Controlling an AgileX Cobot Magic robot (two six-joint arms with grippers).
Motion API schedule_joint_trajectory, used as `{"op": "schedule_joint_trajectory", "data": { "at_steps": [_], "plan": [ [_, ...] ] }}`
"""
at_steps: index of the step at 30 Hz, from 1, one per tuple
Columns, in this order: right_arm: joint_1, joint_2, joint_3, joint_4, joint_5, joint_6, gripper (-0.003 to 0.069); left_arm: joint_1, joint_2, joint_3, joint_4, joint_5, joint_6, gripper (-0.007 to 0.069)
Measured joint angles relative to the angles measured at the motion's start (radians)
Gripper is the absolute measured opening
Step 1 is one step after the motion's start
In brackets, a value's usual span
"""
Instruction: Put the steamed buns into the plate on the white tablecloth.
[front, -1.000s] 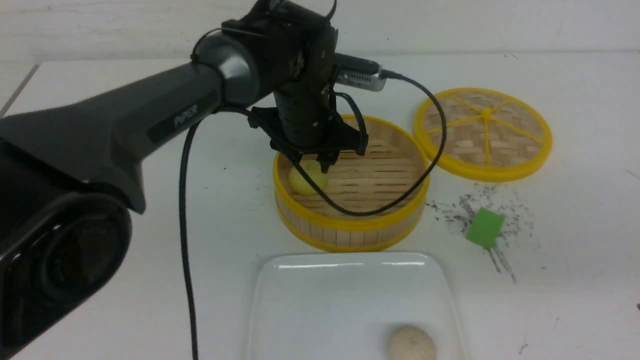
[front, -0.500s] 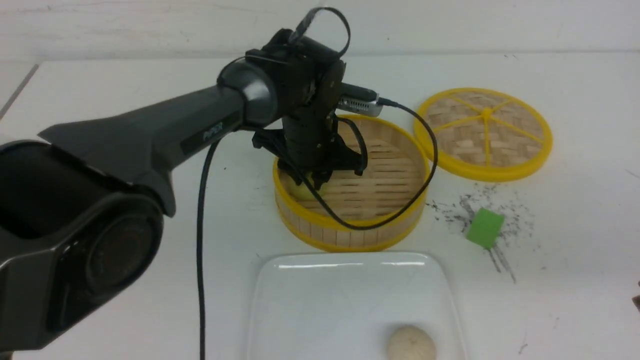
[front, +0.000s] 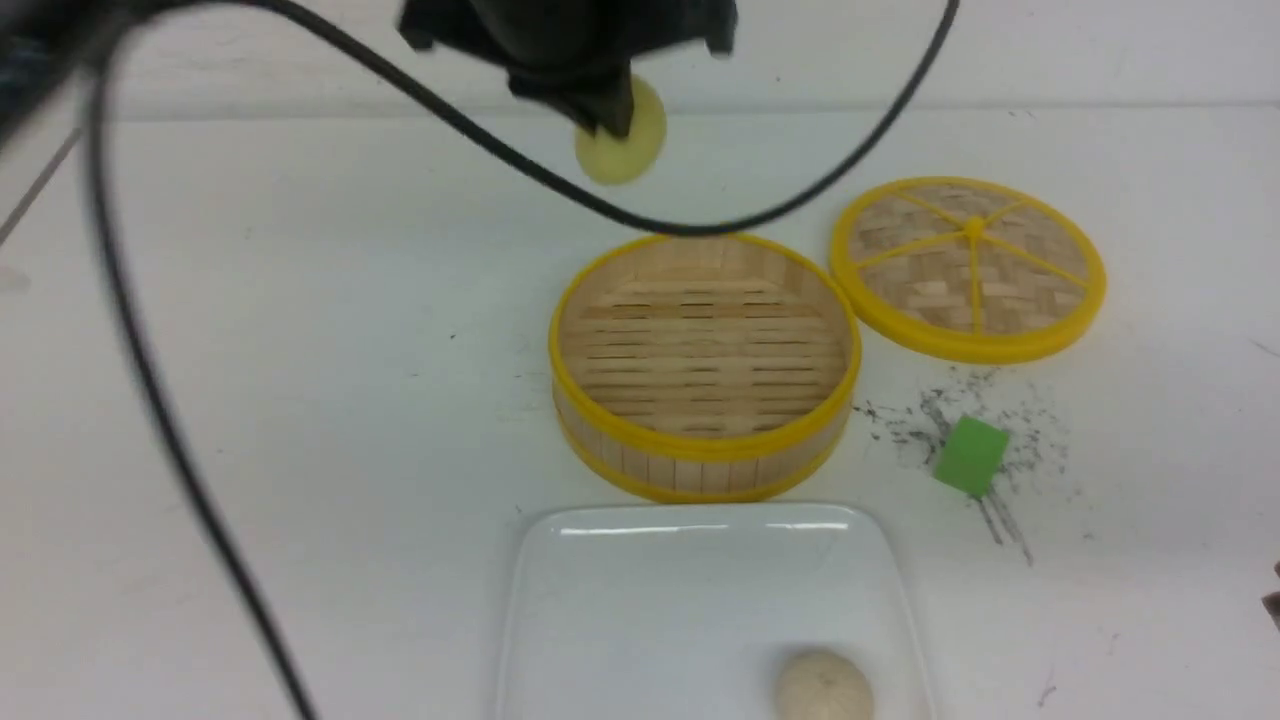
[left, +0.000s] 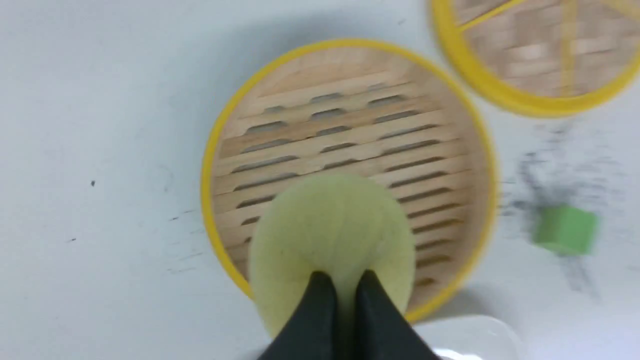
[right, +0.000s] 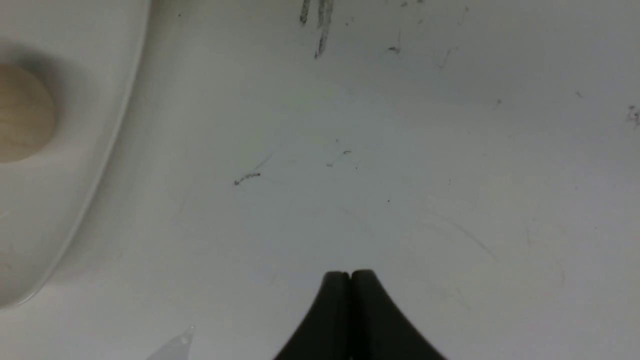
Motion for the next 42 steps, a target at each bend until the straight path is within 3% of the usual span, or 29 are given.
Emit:
{"op": "schedule_joint_trajectory", "data": {
  "at_steps": [2,4,9,12,16,20,24,30,38,41,42],
  "plan": [
    [0.000,0.000,0.000,0.000,0.000,0.000,0.0008,0.000,-0.055,0.060,-0.057,0.000,0.020,0.0020],
    [0.000,0.000,0.001,0.000,0.000,0.000,0.0010,0.000,-0.152,0.247,-0.168,0.000,0.066,0.0020],
    [0.000,0.000,0.001,0.011,0.000,0.000,0.0012,0.000,-0.221,0.586,-0.250,-0.003,0.088,0.0023],
    [0.000,0.000,0.001,0.020,-0.001,0.000,0.0016,0.000,-0.213,0.832,-0.292,-0.115,0.088,0.0031],
    [0.000,0.000,0.002,0.022,-0.020,0.000,0.0021,0.000,-0.188,0.979,-0.367,-0.288,0.104,0.0060],
    [0.000,-0.002,0.002,0.026,-0.022,0.000,0.0026,0.000,-0.177,1.004,-0.388,-0.348,0.110,0.0115],
    [0.000,-0.048,0.002,0.026,-0.011,0.000,0.0029,0.000,-0.163,1.004,-0.392,-0.398,0.114,0.0240],
    [0.000,-0.238,0.002,0.026,0.102,0.000,0.0030,0.000,-0.144,1.004,-0.395,-0.403,0.114,0.0370],
    [0.000,-0.601,0.009,0.026,0.124,0.122,0.0030,0.000,-0.143,1.001,-0.399,-0.404,0.114,0.0397],
    [0.000,-0.743,0.060,0.026,-0.009,0.191,0.0030,0.000,-0.143,0.989,-0.396,-0.402,0.114,0.0388],
    [0.000,-0.796,0.114,0.019,-0.122,0.198,0.0030,0.000,-0.143,0.981,-0.394,-0.403,0.114,0.0379]
  ]
}}
